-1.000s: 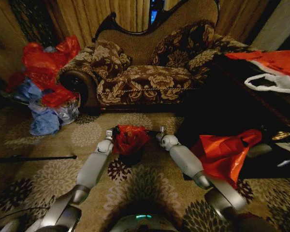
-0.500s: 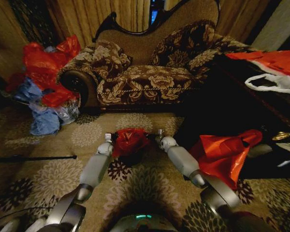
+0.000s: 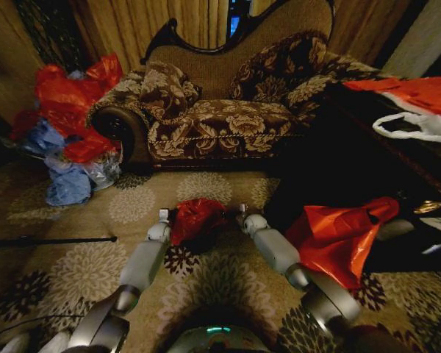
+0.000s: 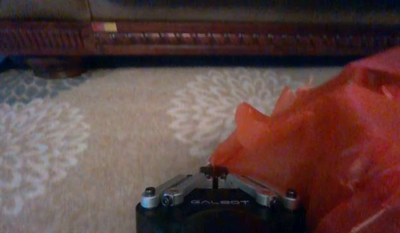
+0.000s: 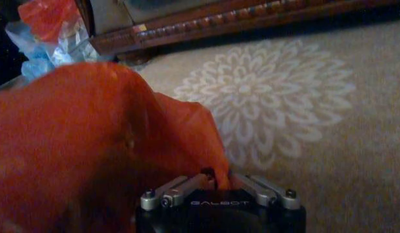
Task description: Place a garbage bag over the trash bin.
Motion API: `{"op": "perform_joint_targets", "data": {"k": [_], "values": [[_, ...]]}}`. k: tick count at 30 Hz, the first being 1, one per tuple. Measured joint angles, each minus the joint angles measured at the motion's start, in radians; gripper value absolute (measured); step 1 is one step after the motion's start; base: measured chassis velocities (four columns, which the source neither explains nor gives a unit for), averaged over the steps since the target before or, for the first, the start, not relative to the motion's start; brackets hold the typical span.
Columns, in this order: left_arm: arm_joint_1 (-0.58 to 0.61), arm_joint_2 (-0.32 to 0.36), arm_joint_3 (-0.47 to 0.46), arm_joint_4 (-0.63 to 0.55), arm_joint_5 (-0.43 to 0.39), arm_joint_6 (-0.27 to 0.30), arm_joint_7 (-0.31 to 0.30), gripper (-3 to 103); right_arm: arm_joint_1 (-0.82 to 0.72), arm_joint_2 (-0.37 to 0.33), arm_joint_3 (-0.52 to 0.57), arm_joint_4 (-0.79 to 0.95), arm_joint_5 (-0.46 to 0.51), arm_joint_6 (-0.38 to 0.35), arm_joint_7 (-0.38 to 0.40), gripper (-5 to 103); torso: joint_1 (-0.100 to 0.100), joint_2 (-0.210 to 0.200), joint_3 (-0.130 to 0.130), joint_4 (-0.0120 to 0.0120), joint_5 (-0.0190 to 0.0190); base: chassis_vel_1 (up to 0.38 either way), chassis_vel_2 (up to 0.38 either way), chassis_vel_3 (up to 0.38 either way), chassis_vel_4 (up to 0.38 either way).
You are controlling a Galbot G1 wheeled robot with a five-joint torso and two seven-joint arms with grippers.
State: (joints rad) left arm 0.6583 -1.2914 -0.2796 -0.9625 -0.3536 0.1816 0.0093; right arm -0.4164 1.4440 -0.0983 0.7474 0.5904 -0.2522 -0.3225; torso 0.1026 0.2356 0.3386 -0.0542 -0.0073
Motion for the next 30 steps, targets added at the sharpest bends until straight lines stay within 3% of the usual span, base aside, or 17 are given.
{"op": "perform_joint_targets", "data": {"k": [11, 16, 18, 20, 22, 24, 26, 27, 29, 30], "values": [[0.035, -0.013, -0.016, 0.047, 0.065, -0.041, 0.027, 0, -0.030, -0.005, 0.003, -0.006, -0.039, 0.026, 0.002, 0, 0.000, 0.000, 0.000, -0.0004, -0.0001, 0.000, 0.000, 0.000, 0.000], [0.065, -0.009, -0.017, -0.019, 0.064, -0.051, 0.004, 1, -0.056, -0.020, -0.008, 0.053, -0.039, 0.028, 0.048, -1, 0.000, 0.000, 0.000, -0.0003, 0.0001, 0.000, 0.000, 0.000, 0.000], [0.098, 0.004, -0.016, -0.091, 0.055, -0.077, -0.009, 12, -0.074, -0.038, -0.015, 0.096, -0.040, 0.056, 0.084, 10, 0.000, 0.000, 0.000, -0.0003, 0.0000, 0.000, 0.000, 0.000, 0.000], [0.105, 0.007, -0.016, -0.107, 0.053, -0.084, -0.013, 12, -0.077, -0.041, -0.015, 0.104, -0.042, 0.065, 0.092, 10, 0.000, 0.000, 0.000, -0.0003, 0.0000, 0.000, 0.000, 0.000, 0.000], [0.137, 0.021, -0.021, -0.172, 0.040, -0.099, -0.034, 28, -0.087, -0.053, -0.012, 0.130, -0.057, 0.110, 0.118, 21, 0.000, 0.000, 0.000, -0.0003, 0.0001, 0.000, 0.000, 0.000, 0.000], [0.152, 0.029, -0.025, -0.202, 0.032, -0.102, -0.042, 28, -0.091, -0.061, -0.009, 0.145, -0.062, 0.122, 0.126, 27, 0.000, 0.000, 0.000, -0.0003, 0.0000, 0.000, 0.000, 0.000, 0.000], [0.173, 0.041, -0.031, -0.237, 0.025, -0.102, -0.048, 39, -0.098, -0.072, -0.006, 0.164, -0.068, 0.136, 0.129, 37, 0.000, 0.000, 0.000, -0.0004, -0.0002, 0.000, 0.000, 0.000, 0.000], [0.173, 0.041, -0.031, -0.237, 0.025, -0.102, -0.048, 39, -0.098, -0.072, -0.006, 0.164, -0.068, 0.136, 0.129, 37, 0.000, 0.000, 0.000, -0.0004, -0.0002, 0.000, 0.000, 0.000, 0.000], [0.195, 0.052, -0.041, -0.260, 0.020, -0.102, -0.057, 49, -0.107, -0.087, -0.007, 0.184, -0.080, 0.146, 0.128, 48, 0.000, 0.000, 0.000, -0.0003, 0.0001, 0.000, 0.000, 0.000, 0.000], [0.202, 0.056, -0.045, -0.262, 0.019, -0.103, -0.062, 55, -0.111, -0.093, -0.008, 0.187, -0.088, 0.152, 0.127, 48, 0.000, 0.000, 0.000, -0.0003, -0.0002, 0.000, 0.000, 0.000, 0.000]]}}
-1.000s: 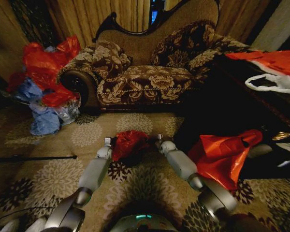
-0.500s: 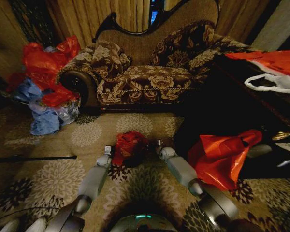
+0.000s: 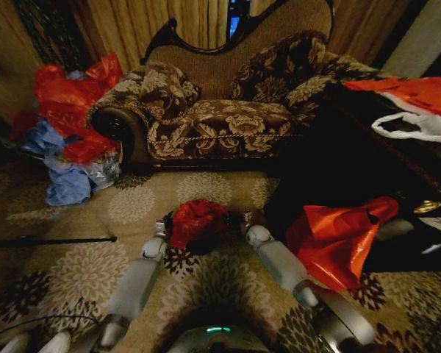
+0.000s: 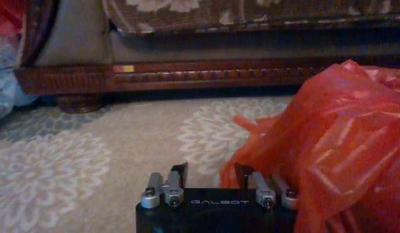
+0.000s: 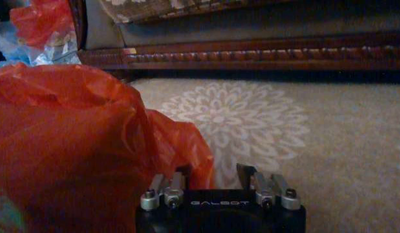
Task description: Place a garbage bag over the trash bin.
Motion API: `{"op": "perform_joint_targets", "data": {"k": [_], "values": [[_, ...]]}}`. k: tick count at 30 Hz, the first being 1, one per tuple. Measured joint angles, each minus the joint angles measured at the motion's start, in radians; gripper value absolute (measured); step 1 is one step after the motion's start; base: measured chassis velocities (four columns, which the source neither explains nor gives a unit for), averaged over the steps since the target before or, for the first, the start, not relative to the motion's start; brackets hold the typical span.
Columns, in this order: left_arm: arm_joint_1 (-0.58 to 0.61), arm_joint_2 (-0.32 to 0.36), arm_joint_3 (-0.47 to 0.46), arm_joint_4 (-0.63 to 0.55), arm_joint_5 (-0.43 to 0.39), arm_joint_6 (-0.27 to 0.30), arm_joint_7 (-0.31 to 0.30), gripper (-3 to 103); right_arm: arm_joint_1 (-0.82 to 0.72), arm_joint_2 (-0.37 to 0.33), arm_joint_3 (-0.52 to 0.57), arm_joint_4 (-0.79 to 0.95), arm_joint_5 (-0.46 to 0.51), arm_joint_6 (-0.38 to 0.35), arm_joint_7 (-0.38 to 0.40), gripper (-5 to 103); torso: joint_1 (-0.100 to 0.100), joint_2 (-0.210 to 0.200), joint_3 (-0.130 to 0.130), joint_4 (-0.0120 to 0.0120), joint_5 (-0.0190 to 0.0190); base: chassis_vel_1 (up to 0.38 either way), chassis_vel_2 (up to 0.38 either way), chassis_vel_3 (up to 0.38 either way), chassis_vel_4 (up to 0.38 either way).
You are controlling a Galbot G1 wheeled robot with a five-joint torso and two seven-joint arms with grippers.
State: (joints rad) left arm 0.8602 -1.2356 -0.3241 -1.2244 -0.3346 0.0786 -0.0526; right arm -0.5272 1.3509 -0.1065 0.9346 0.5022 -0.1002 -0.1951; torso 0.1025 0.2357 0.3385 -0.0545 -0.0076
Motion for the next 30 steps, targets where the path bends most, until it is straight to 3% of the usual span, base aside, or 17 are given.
{"op": "perform_joint_targets", "data": {"k": [1, 2, 3, 4, 6, 9, 10, 12, 17, 25, 30], "values": [[0.000, 0.000, 0.000, 0.000, 0.000, 0.000, 0.000, 55, 0.000, 0.000, 0.000, 0.000, 0.000, 0.000, 0.000, 48, 0.000, 0.000, 0.000, 0.0000, 0.0000, 0.000, 0.000, 0.000, 0.000], [0.010, 0.006, -0.005, -0.002, -0.001, -0.005, -0.003, 60, -0.005, -0.006, 0.000, 0.001, -0.014, 0.011, -0.005, 59, 0.000, 0.000, 0.000, -0.0001, 0.0001, 0.000, 0.000, 0.000, 0.000], [0.016, 0.009, -0.008, -0.004, -0.002, -0.008, -0.005, 60, -0.009, -0.010, 0.000, 0.001, -0.019, 0.017, -0.011, 59, 0.000, 0.000, 0.000, 0.0000, 0.0003, 0.000, 0.000, 0.000, 0.000], [0.026, 0.015, -0.012, -0.008, -0.005, -0.013, -0.006, 72, -0.014, -0.017, 0.001, 0.002, -0.022, 0.025, -0.018, 65, 0.000, 0.000, 0.000, 0.0000, 0.0002, 0.000, 0.000, 0.000, 0.000], [0.032, 0.019, -0.014, -0.014, -0.011, -0.016, -0.007, 72, -0.018, -0.021, 0.001, 0.003, -0.023, 0.033, -0.023, 70, 0.000, 0.000, 0.000, 0.0000, 0.0002, 0.000, 0.000, 0.000, 0.000], [0.045, 0.029, -0.019, -0.031, -0.048, -0.029, -0.014, 88, -0.026, -0.030, 0.015, 0.007, -0.025, 0.074, -0.042, 86, 0.000, 0.000, 0.000, 0.0001, 0.0003, 0.000, 0.000, 0.000, 0.000], [0.045, 0.029, -0.019, -0.031, -0.048, -0.029, -0.014, 88, -0.026, -0.030, 0.015, 0.007, -0.025, 0.074, -0.042, 86, 0.000, 0.000, 0.000, 0.0001, 0.0003, 0.000, 0.000, 0.000, 0.000], [0.047, 0.031, -0.024, -0.034, -0.064, -0.049, -0.017, 97, -0.029, -0.038, 0.021, 0.023, -0.025, 0.096, -0.048, 96, 0.000, 0.000, 0.000, 0.0000, 0.0002, 0.000, 0.000, 0.000, 0.000], [0.051, 0.035, -0.030, -0.047, -0.083, -0.066, -0.032, 100, -0.039, -0.055, 0.037, 0.059, -0.022, 0.105, -0.045, 100, 0.000, 0.000, 0.000, 0.0001, 0.0002, 0.000, 0.000, 0.000, 0.000], [0.133, 0.065, -0.053, -0.165, -0.110, -0.071, -0.046, 100, -0.116, -0.118, 0.092, 0.195, 0.006, 0.100, -0.001, 100, 0.000, 0.000, 0.000, 0.0002, 0.0003, 0.000, 0.000, 0.000, 0.000], [0.212, 0.077, -0.066, -0.273, -0.089, -0.090, -0.057, 100, -0.226, -0.145, 0.148, 0.329, 0.110, 0.055, 0.052, 100, 0.000, 0.000, 0.000, 0.0001, 0.0003, 0.000, 0.000, 0.000, 0.000]]}}
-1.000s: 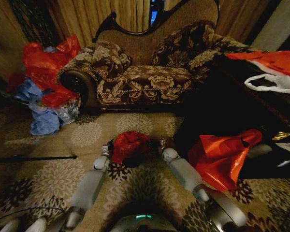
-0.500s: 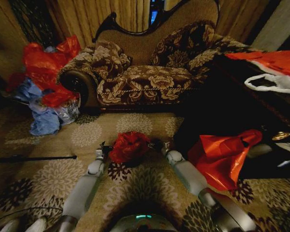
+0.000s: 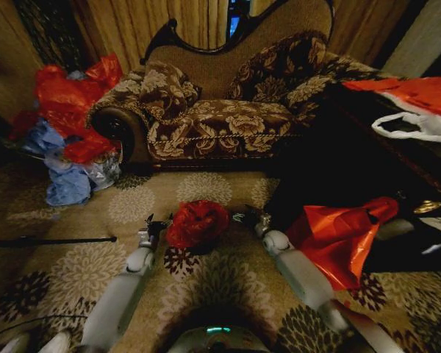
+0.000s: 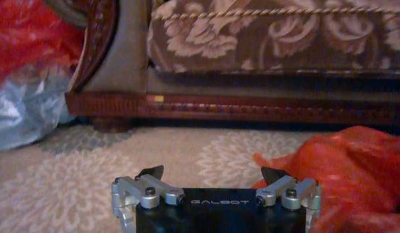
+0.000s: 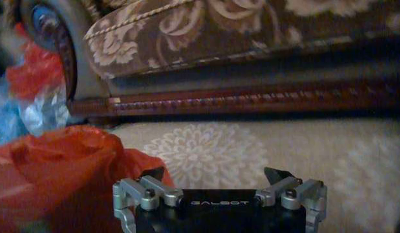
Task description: Place a garbage bag over the trash bin.
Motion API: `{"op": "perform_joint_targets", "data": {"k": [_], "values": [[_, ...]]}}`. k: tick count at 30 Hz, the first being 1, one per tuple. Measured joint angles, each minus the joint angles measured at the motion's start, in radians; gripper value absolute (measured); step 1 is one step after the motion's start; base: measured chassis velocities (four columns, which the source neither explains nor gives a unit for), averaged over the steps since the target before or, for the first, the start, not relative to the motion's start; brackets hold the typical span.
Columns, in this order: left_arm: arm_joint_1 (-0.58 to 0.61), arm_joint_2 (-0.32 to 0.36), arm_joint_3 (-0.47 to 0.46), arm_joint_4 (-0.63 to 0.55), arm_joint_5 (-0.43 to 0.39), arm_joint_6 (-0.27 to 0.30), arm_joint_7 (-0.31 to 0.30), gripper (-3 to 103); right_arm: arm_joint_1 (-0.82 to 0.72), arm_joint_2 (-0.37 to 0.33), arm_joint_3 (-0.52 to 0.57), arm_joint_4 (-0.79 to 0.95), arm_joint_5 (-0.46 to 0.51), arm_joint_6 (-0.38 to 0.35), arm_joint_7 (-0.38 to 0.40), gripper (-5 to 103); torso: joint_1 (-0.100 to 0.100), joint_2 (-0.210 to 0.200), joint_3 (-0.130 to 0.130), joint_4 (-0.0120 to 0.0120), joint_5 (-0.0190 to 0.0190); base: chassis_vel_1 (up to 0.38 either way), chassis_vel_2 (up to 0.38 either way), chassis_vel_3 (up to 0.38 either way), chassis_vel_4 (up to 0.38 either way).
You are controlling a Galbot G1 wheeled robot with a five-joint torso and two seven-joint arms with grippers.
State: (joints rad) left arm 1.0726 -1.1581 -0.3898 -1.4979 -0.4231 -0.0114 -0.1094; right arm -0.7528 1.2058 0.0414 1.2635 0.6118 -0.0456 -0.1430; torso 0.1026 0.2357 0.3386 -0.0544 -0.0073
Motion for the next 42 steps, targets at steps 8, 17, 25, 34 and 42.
{"op": "perform_joint_targets", "data": {"k": [8, 17, 25, 34, 42], "values": [[0.063, 0.062, 0.005, -0.082, 0.147, -0.130, 0.082, 100, -0.179, 0.016, 0.081, 0.161, 0.282, -0.132, 0.027, 100, 0.000, 0.000, 0.000, -0.0003, 0.0001, 0.000, 0.000, 0.000, 0.000], [0.245, 0.137, -0.014, -0.167, 0.216, -0.145, 0.223, 100, -0.234, 0.045, 0.111, 0.214, 0.311, -0.178, 0.008, 100, 0.000, 0.000, 0.000, 0.0000, -0.0004, 0.000, 0.000, 0.000, 0.000], [0.381, 0.035, -0.012, -0.137, 0.158, -0.132, 0.227, 100, -0.220, 0.059, 0.111, 0.191, 0.250, -0.173, -0.004, 100, 0.000, 0.000, 0.000, 0.0004, -0.0001, 0.000, 0.000, 0.000, 0.000], [0.255, -0.080, 0.009, 0.075, 0.584, -0.365, 0.126, 100, -0.195, 0.072, 0.102, 0.154, 0.229, -0.163, -0.012, 100, 0.000, 0.000, 0.000, -0.0001, 0.0001, 0.000, 0.000, 0.000, 0.000], [0.226, -0.106, 0.034, 0.116, 0.689, -0.404, 0.063, 100, -0.194, 0.068, 0.110, 0.143, 0.226, -0.160, -0.019, 100, 0.000, 0.000, 0.000, 0.0001, 0.0001, 0.000, 0.000, 0.000, 0.000]]}}
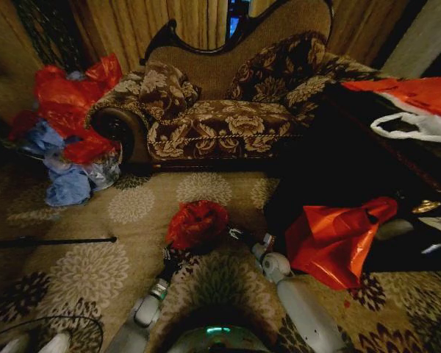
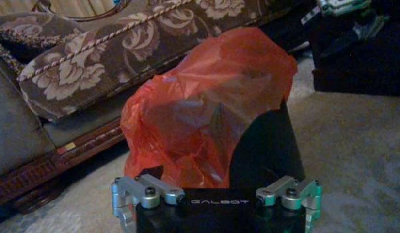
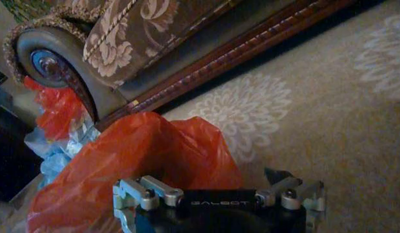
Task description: Place a garbage bag over the trash bin.
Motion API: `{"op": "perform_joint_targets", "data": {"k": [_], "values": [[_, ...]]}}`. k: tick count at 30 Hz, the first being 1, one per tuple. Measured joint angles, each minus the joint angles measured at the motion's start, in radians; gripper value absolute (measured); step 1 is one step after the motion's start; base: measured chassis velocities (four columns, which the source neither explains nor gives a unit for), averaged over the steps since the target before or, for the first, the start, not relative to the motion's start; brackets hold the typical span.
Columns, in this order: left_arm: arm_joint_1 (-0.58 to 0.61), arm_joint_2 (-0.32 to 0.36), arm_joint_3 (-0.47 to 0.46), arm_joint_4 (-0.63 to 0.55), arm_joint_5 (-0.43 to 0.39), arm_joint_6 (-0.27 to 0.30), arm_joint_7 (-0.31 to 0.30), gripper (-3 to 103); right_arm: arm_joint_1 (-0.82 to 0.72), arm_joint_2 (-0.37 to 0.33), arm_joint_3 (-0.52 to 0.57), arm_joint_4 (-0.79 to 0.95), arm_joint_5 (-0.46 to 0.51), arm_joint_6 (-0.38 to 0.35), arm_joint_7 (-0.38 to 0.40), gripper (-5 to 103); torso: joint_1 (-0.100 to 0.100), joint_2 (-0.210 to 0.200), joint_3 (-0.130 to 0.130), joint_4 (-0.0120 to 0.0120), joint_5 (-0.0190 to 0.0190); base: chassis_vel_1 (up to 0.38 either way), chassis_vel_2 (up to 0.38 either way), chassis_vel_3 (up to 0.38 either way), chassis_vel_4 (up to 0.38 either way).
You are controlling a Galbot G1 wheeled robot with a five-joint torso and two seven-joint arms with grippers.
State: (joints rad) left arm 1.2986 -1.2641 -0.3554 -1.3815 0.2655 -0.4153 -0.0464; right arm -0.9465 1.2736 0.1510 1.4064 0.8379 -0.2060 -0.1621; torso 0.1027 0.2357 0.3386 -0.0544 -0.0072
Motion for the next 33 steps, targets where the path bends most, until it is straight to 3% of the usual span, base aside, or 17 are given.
{"op": "perform_joint_targets", "data": {"k": [3, 9, 14, 15, 16, 18, 21, 26, 29, 30, 33], "values": [[-0.015, -0.009, 0.000, 0.030, 0.027, -0.020, -0.022, 102, 0.000, -0.007, 0.004, -0.002, 0.001, 0.000, -0.004, 100, 0.000, 0.000, 0.000, 0.0001, 0.0000, 0.000, 0.000, 0.000, 0.000], [-0.040, -0.046, 0.000, 0.095, 0.064, -0.060, -0.070, 89, 0.004, -0.024, 0.001, -0.005, 0.009, 0.000, -0.010, 100, 0.000, 0.000, 0.000, -0.0001, -0.0001, 0.000, 0.000, 0.000, 0.000], [-0.072, -0.083, -0.002, 0.146, 0.098, -0.079, -0.092, 70, 0.016, -0.031, -0.005, -0.011, 0.015, -0.001, -0.012, 100, 0.000, 0.000, 0.000, 0.0000, 0.0001, 0.000, 0.000, 0.000, 0.000], [-0.077, -0.087, -0.002, 0.151, 0.100, -0.079, -0.093, 70, 0.018, -0.031, -0.006, -0.012, 0.016, -0.001, -0.014, 100, 0.000, 0.000, 0.000, 0.0000, 0.0000, 0.000, 0.000, 0.000, 0.000], [-0.089, -0.090, -0.002, 0.162, 0.104, -0.079, -0.096, 58, 0.020, -0.034, -0.008, -0.014, 0.016, -0.001, -0.019, 100, 0.000, 0.000, 0.000, 0.0000, -0.0002, 0.000, 0.000, 0.000, 0.000], [-0.096, -0.091, -0.002, 0.169, 0.109, -0.080, -0.097, 58, 0.020, -0.034, -0.009, -0.015, 0.016, -0.001, -0.020, 100, 0.000, 0.000, 0.000, 0.0001, 0.0000, 0.000, 0.000, 0.000, 0.000], [-0.113, -0.097, -0.002, 0.177, 0.121, -0.082, -0.100, 42, 0.023, -0.034, -0.011, -0.016, 0.016, -0.001, -0.023, 100, 0.000, 0.000, 0.000, 0.0000, -0.0002, 0.000, 0.000, 0.000, 0.000], [-0.115, -0.097, -0.001, 0.177, 0.122, -0.082, -0.098, 31, 0.022, -0.032, -0.010, -0.014, 0.013, -0.001, -0.023, 100, 0.000, 0.000, 0.000, 0.0001, 0.0000, 0.000, 0.000, 0.000, 0.000], [-0.107, -0.096, -0.001, 0.165, 0.122, -0.082, -0.094, 15, 0.002, -0.036, -0.001, 0.007, 0.011, 0.000, -0.031, 100, 0.000, 0.000, 0.000, 0.0000, -0.0001, 0.000, 0.000, 0.000, 0.000], [-0.107, -0.096, -0.001, 0.165, 0.122, -0.082, -0.094, 15, 0.002, -0.036, -0.001, 0.007, 0.011, 0.000, -0.031, 100, 0.000, 0.000, 0.000, 0.0000, -0.0001, 0.000, 0.000, 0.000, 0.000], [-0.096, -0.096, -0.001, 0.160, 0.122, -0.085, -0.093, 2, -0.028, -0.048, 0.003, 0.038, 0.034, -0.009, -0.069, 100, 0.000, 0.000, 0.000, -0.0002, -0.0004, 0.000, 0.000, 0.000, 0.000]]}}
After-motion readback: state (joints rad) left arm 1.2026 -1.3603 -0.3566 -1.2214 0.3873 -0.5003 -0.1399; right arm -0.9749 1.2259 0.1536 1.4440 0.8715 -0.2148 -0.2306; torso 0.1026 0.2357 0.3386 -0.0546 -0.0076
